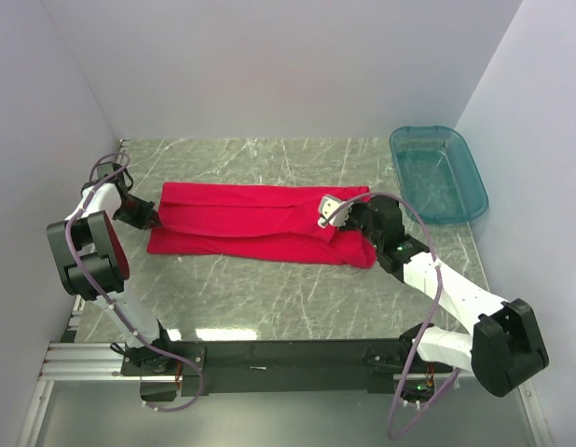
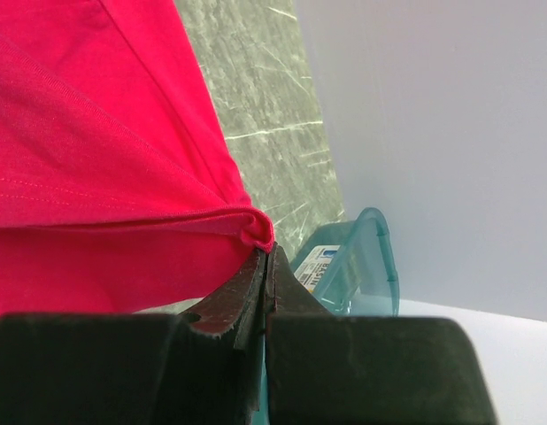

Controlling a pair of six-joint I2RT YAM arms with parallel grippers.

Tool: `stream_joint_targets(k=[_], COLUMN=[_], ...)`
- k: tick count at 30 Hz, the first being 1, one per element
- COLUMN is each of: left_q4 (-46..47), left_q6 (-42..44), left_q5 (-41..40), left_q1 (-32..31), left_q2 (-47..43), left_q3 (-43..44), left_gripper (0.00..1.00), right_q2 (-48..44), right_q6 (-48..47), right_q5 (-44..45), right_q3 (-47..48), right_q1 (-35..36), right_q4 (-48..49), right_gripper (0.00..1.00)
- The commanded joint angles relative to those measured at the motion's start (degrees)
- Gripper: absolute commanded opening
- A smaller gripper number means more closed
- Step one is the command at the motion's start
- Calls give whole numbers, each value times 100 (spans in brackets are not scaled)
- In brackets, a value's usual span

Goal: Fold and stack the t-shirts
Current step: Fold the tshirt

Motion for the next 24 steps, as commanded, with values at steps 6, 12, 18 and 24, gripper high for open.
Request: stream_joint_targets(k=[6, 12, 18, 24], left_q4=[90, 72, 81, 99], left_q6=[21, 21, 12, 3], left_q5=[-91, -100, -126, -126], left_q1=[-11, -20, -11, -11], left_q2=[-340, -340, -340, -366], left_q3=[-57, -31, -57, -92], left_gripper=[9, 10, 11, 11], right_q2=[163, 269, 313, 365], right_q6=[9, 1, 1, 1], right_q5=[-34, -34, -34, -34], right_q3=[390, 399, 417, 452], right_q1=[-90, -117, -152, -161], right_q4=[346, 373, 390, 399], right_gripper=[0, 0, 0, 0])
